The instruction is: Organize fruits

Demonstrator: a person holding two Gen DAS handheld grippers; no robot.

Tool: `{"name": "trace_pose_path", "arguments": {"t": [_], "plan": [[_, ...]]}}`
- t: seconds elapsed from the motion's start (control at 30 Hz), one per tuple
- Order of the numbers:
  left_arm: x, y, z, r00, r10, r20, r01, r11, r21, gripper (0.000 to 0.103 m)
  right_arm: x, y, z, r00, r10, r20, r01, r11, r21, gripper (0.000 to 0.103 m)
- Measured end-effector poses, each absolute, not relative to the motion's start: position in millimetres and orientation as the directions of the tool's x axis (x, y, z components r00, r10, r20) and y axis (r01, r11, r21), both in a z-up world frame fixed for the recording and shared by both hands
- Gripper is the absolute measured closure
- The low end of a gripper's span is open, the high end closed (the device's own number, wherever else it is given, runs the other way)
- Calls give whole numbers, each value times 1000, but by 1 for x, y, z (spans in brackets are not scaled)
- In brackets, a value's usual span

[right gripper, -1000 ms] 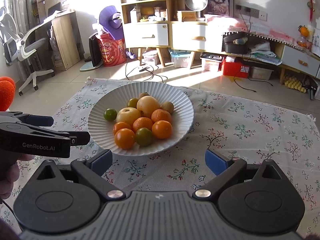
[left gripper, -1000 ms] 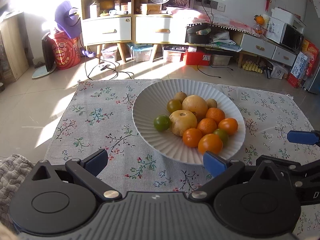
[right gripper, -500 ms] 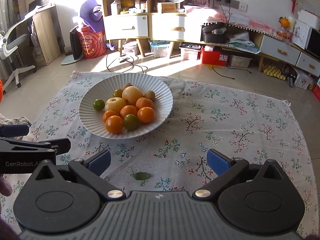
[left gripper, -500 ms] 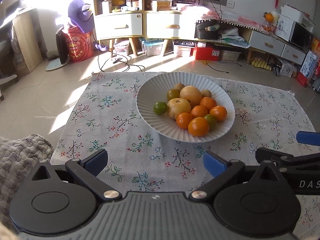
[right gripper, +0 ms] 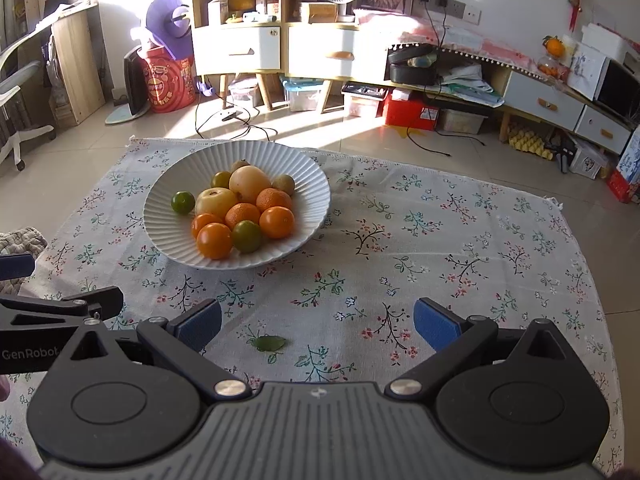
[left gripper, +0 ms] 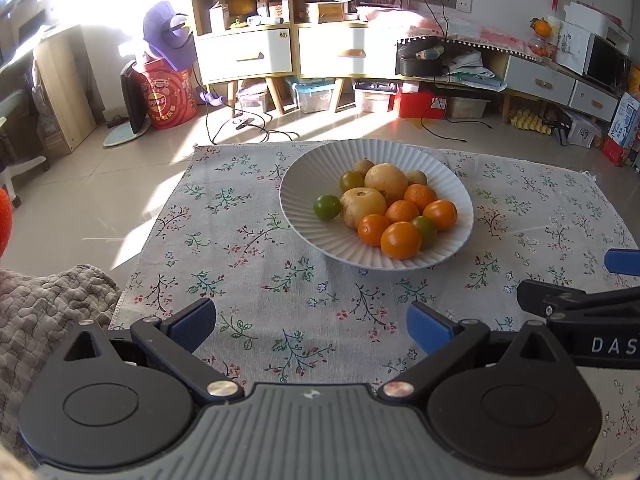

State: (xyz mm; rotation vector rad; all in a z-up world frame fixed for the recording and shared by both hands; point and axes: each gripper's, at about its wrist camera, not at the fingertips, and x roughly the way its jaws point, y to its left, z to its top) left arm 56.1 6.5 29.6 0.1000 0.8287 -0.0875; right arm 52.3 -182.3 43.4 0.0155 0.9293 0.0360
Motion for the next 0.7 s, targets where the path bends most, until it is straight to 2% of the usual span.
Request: {"name": "trace_pose_path", "arguments": {"t": [0.7], "plan": [[54, 7, 26, 665, -24, -746, 109, 992, 66, 1, 52, -180, 42, 587, 35, -809, -39, 999, 15, 1]]}}
